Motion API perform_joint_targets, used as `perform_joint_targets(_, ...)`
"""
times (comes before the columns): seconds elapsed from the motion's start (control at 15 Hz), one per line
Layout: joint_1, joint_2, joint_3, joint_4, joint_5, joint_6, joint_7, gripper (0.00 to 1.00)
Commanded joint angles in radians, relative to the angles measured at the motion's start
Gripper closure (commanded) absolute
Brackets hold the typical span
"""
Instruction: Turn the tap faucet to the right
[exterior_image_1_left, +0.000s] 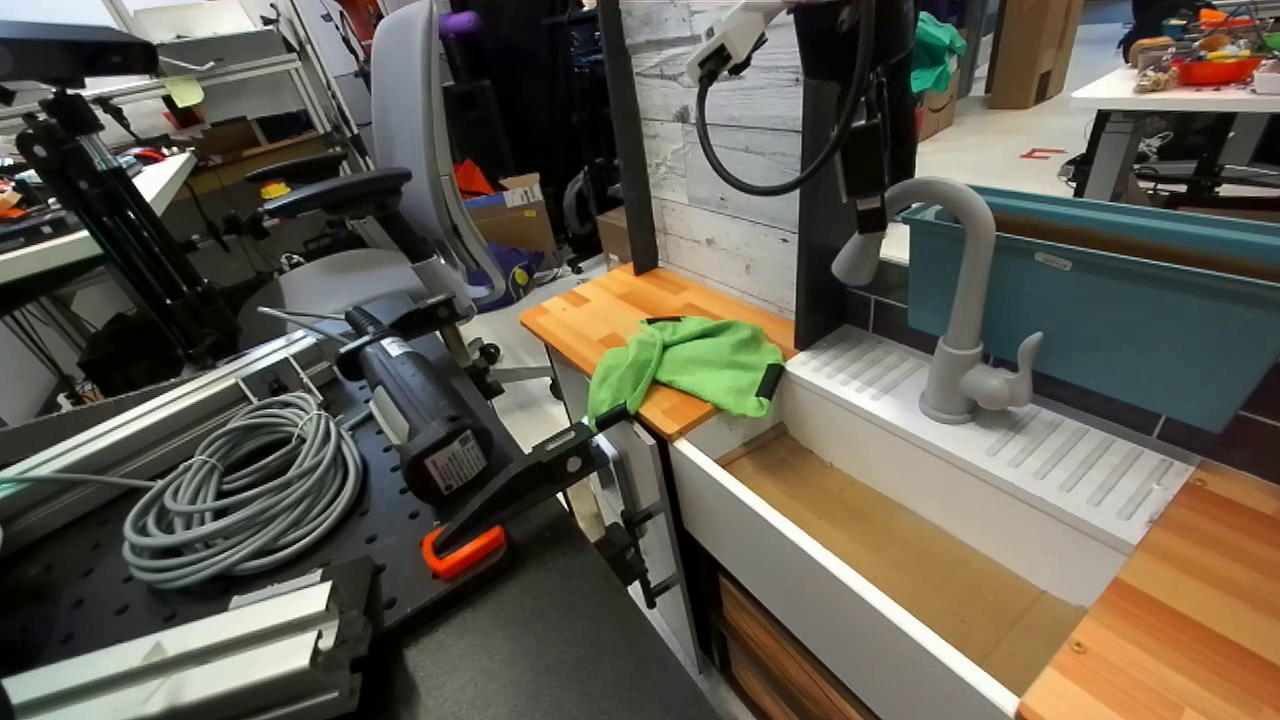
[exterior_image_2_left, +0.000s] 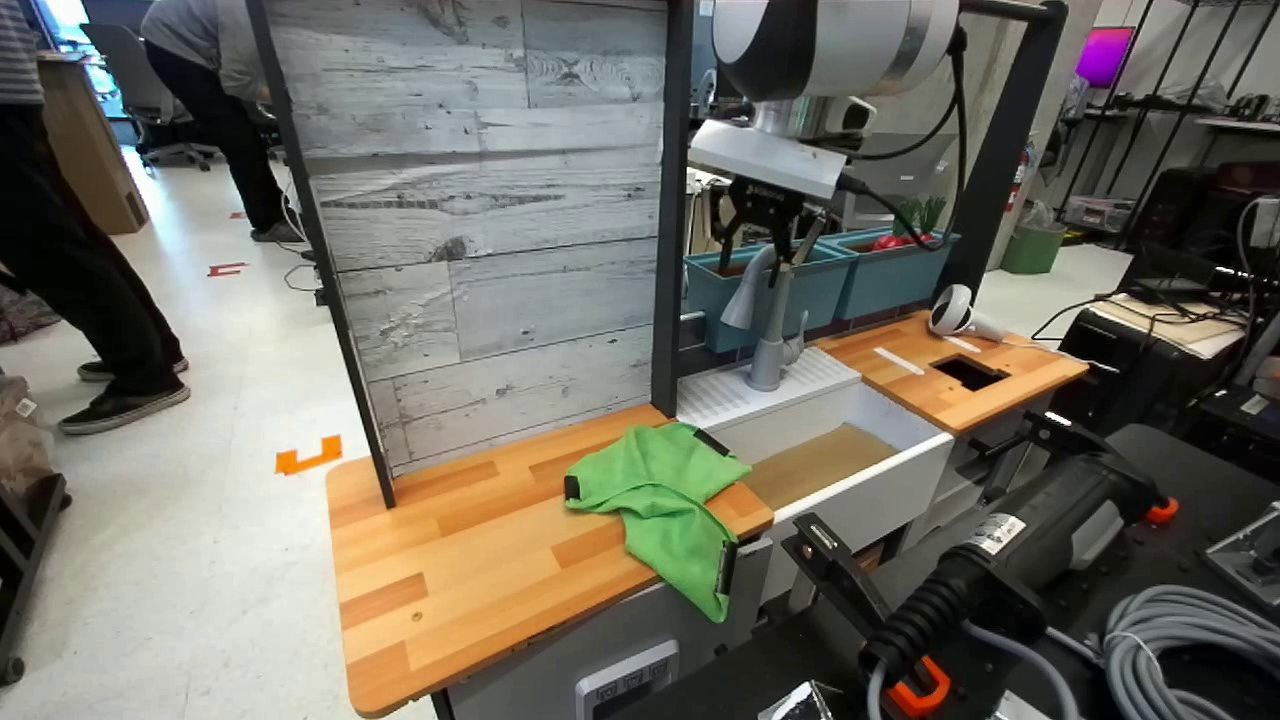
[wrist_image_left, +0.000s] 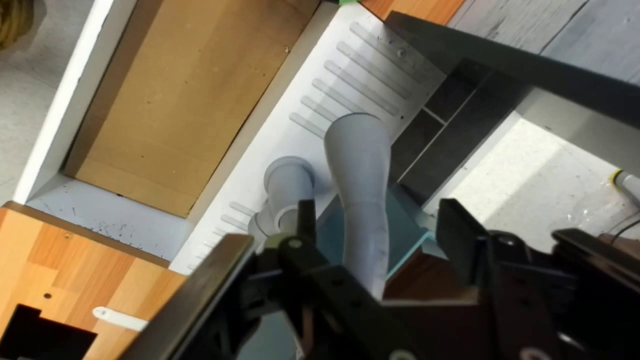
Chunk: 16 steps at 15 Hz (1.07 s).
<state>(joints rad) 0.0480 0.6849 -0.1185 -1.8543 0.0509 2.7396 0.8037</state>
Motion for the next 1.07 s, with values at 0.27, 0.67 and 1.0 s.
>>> perform_joint_targets(0.27, -0.003, -0.030, -0.003, -0.009, 0.032, -0.033, -0.114, 0.98)
perform_joint_targets(0.67, 0.001, -0.037, -0.020, -0.012, 0.038, -0.029, -0.097, 0.53)
perform_joint_targets(1.0, -0.002, -0.039, -0.038, -0.003, 0.049, -0.024, -0.092, 0.66)
